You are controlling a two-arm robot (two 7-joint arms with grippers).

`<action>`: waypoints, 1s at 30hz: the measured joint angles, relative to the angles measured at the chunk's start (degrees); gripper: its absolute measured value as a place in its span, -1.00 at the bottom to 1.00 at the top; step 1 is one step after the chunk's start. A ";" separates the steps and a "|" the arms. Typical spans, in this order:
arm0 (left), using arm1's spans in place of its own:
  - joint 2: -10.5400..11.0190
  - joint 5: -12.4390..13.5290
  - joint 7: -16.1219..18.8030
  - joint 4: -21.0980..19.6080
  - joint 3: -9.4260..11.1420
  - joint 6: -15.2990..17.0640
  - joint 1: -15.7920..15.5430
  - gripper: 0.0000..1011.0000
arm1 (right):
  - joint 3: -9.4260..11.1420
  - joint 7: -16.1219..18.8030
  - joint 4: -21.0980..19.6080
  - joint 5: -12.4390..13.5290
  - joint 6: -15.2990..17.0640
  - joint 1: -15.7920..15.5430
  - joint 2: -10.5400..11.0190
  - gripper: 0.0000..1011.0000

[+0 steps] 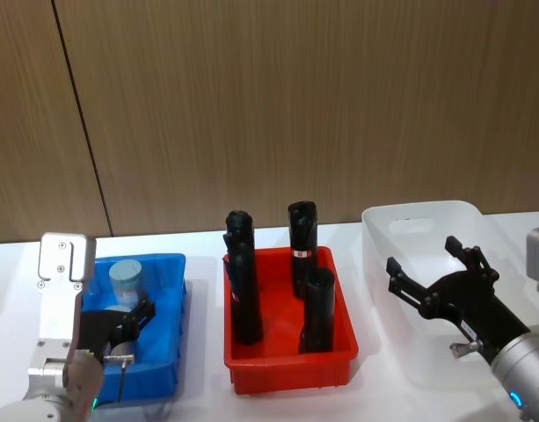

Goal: Pick the cotton swabs from the blue box and place them into the white box.

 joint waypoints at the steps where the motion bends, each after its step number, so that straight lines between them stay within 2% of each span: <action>1: -0.12 -0.29 0.08 0.44 -0.18 0.59 -0.19 0.99 | 0.00 0.00 0.00 0.00 0.00 0.00 0.00 0.98; 14: -1.68 -1.55 -0.52 5.89 -1.49 4.56 -3.12 0.99 | 0.00 0.00 0.00 0.00 0.00 0.00 0.00 0.98; 30: -3.56 -0.34 -4.20 13.10 -2.31 6.53 -6.92 0.99 | 0.00 0.00 0.00 0.00 0.00 0.00 0.00 0.98</action>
